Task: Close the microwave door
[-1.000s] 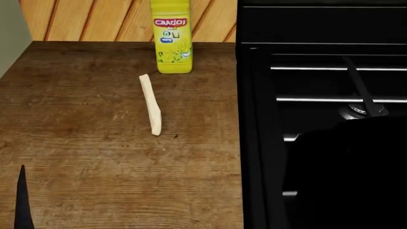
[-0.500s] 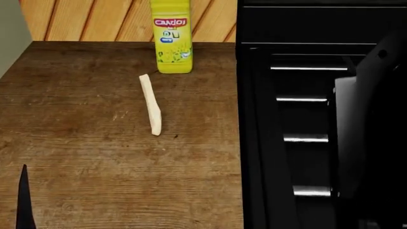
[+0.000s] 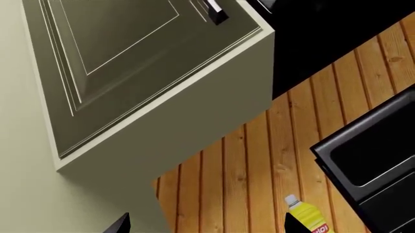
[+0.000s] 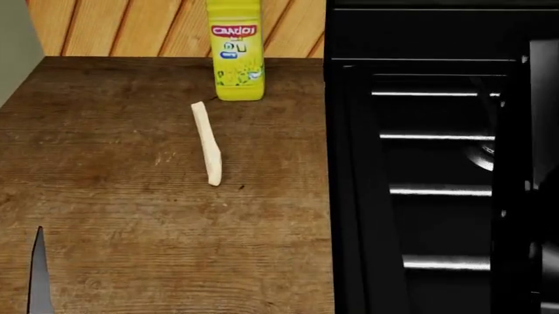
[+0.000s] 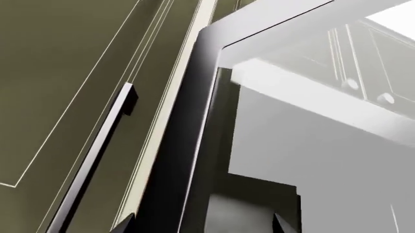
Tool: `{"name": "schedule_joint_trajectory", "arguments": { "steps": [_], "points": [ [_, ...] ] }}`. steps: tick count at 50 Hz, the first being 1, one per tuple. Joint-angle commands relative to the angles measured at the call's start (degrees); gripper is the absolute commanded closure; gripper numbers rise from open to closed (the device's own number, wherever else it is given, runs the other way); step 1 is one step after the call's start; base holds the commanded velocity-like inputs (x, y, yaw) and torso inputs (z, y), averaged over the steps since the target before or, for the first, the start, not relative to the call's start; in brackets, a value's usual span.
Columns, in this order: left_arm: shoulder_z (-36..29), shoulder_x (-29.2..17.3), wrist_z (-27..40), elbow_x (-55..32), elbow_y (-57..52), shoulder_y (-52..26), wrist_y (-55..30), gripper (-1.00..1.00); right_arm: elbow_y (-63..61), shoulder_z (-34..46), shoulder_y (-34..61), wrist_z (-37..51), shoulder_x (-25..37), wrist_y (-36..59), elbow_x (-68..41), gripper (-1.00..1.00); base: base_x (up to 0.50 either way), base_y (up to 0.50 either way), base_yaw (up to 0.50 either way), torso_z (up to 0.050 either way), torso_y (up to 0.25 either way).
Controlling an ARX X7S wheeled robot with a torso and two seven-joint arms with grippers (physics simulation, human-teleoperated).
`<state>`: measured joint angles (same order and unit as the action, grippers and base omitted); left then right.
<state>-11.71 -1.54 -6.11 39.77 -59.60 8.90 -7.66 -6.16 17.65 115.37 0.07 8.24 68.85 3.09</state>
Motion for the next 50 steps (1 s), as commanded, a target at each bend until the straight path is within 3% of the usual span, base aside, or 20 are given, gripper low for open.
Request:
{"name": "schedule_joint_trajectory", "arguments": {
  "steps": [1, 15, 17, 37, 50],
  "points": [
    [-0.3, -0.04, -0.09, 0.17, -0.03, 0.04, 0.15, -1.0, 7.14, -4.43, 1.02, -0.23, -0.46, -1.46, -2.13, -1.0, 0.0, 0.0, 0.0, 0.0, 0.0],
    [-0.51, 1.08, -1.39, 1.02, -0.31, 0.08, 0.81, -1.0, 15.84, -12.85, 3.09, -1.75, -2.02, -4.04, -7.13, -1.0, 0.0, 0.0, 0.0, 0.0, 0.0],
    [-0.65, 1.27, -1.63, 1.25, -0.33, 0.11, 1.11, -1.0, 17.91, -17.31, 3.35, -2.34, -3.37, -3.35, -9.73, -1.0, 0.0, 0.0, 0.0, 0.0, 0.0],
    [-0.8, 0.7, -1.27, 1.14, -0.2, -0.11, 0.69, -1.0, 30.89, -16.37, 8.42, 2.83, 0.82, -7.2, -5.78, -1.0, 0.0, 0.0, 0.0, 0.0, 0.0],
    [-1.07, 0.68, -1.32, 1.49, -0.22, -0.15, 0.64, -1.0, 36.73, -18.88, 5.71, 3.73, 0.18, -8.52, -7.07, -1.0, 0.0, 0.0, 0.0, 0.0, 0.0]
  ]
}}
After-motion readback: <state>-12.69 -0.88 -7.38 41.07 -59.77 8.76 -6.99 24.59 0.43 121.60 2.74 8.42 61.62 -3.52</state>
